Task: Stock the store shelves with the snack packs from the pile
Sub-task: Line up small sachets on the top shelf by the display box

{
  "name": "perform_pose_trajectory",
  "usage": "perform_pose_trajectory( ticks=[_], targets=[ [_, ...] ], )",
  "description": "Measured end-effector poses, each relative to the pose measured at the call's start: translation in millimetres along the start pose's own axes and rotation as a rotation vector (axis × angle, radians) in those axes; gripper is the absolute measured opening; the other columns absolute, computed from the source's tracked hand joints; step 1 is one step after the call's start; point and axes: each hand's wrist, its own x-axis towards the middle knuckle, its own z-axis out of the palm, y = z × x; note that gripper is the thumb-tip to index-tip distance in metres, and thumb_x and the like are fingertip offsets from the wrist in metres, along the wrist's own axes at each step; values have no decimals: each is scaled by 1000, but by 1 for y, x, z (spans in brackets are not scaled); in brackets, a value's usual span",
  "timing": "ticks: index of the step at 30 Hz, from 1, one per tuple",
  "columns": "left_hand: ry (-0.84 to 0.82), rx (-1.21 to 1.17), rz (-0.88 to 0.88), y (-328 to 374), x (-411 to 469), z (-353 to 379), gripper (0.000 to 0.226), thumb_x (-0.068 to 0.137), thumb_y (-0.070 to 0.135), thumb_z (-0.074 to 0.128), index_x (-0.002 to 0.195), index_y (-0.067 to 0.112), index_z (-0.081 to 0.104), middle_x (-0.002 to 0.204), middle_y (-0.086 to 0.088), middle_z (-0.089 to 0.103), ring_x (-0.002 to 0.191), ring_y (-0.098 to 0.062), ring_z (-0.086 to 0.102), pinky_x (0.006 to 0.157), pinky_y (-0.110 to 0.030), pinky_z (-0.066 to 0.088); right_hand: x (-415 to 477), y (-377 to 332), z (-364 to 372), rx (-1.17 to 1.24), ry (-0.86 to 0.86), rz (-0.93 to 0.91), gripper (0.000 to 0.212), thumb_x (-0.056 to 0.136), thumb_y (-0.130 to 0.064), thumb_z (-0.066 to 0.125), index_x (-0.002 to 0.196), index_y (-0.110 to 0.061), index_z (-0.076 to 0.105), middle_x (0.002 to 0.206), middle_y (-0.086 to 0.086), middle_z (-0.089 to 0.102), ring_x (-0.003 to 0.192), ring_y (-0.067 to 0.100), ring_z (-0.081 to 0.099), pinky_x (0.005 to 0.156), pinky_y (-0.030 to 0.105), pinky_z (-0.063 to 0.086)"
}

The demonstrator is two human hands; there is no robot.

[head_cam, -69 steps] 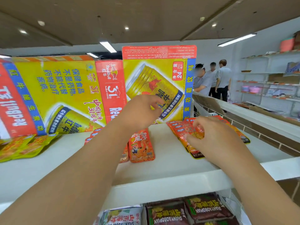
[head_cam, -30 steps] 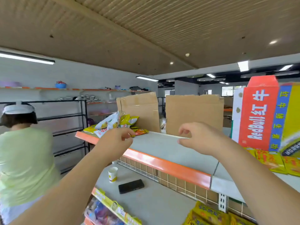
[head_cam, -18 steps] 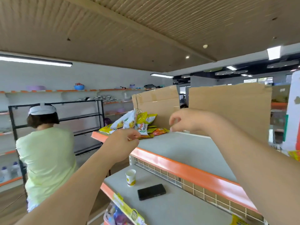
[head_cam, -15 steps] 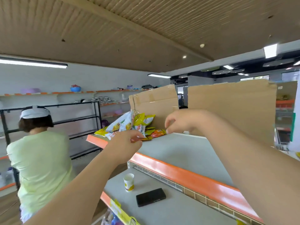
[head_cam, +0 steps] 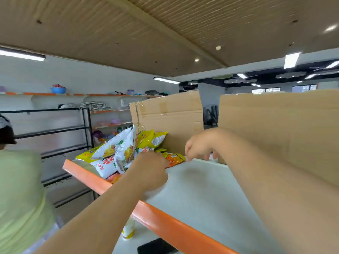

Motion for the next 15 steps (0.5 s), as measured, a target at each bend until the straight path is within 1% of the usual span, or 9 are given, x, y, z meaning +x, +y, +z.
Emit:
perform_pose_trajectory(
  ticks=[1, 3, 5, 6, 8, 9, 11, 13, 15],
  targets=[
    [-22, 146, 4, -2, 3, 3, 17, 91, 31, 48, 97, 22, 61, 107, -4, 59, 103, -27, 57, 72, -35, 35, 9, -5, 2, -18, -2, 3, 39, 97, -42, 59, 131, -23, 59, 129, 1, 56, 105, 29, 70, 67, 30, 53],
    [-68, 301, 0, -8, 12, 13, 22, 93, 27, 49, 106, 16, 63, 109, -5, 58, 106, -28, 55, 72, -37, 30, 28, -17, 7, -70, -23, 9, 40, 96, -43, 58, 129, -21, 61, 127, 2, 59, 105, 29, 70, 71, 33, 53],
    [-60, 341, 15, -18, 20, 22, 19, 93, 24, 49, 102, 17, 64, 109, -4, 60, 108, -29, 53, 74, -38, 28, 45, -30, 12, -113, -43, 11, 40, 96, -43, 56, 125, -17, 62, 120, 4, 60, 101, 28, 69, 62, 30, 51],
    [-39, 337, 35, -24, 22, 27, 15, 93, 24, 50, 97, 18, 63, 107, -4, 61, 108, -29, 52, 74, -38, 27, 56, -37, 14, -147, -50, 16, 37, 97, -41, 55, 120, -14, 63, 112, 5, 61, 93, 26, 68, 56, 27, 47],
    [4, 317, 93, -33, 26, 35, 10, 91, 24, 54, 95, 20, 63, 104, -2, 62, 105, -29, 52, 74, -38, 28, 76, -48, 19, -207, -20, 32, 25, 98, -32, 52, 105, -10, 62, 90, 6, 58, 72, 23, 56, 49, 26, 36],
    [42, 294, 135, -37, 26, 39, 11, 90, 23, 55, 96, 21, 64, 101, -2, 62, 103, -29, 52, 74, -39, 29, 85, -53, 22, -221, 2, 53, 20, 98, -27, 50, 104, -11, 62, 87, 7, 57, 70, 24, 51, 49, 27, 33],
    [142, 193, 217, -42, 27, 48, 9, 86, 22, 59, 92, 23, 66, 92, 0, 62, 94, -29, 56, 74, -39, 33, 104, -57, 31, -223, 29, 83, 26, 98, -20, 49, 116, -9, 64, 100, 10, 62, 82, 27, 54, 52, 27, 33],
    [254, 63, 278, -46, 28, 56, 2, 81, 25, 67, 80, 24, 65, 80, 3, 62, 81, -28, 60, 71, -38, 39, 117, -56, 42, -222, 45, 92, 30, 99, -22, 51, 122, -9, 64, 111, 12, 65, 97, 30, 61, 65, 29, 40],
    [363, -92, 351, -46, 29, 61, 11, 82, 29, 68, 73, 25, 62, 72, 5, 60, 72, -26, 59, 65, -38, 44, 118, -54, 50, -222, 25, 119, 29, 99, -23, 49, 121, -12, 65, 112, 10, 66, 103, 32, 63, 78, 31, 44]
  ],
)
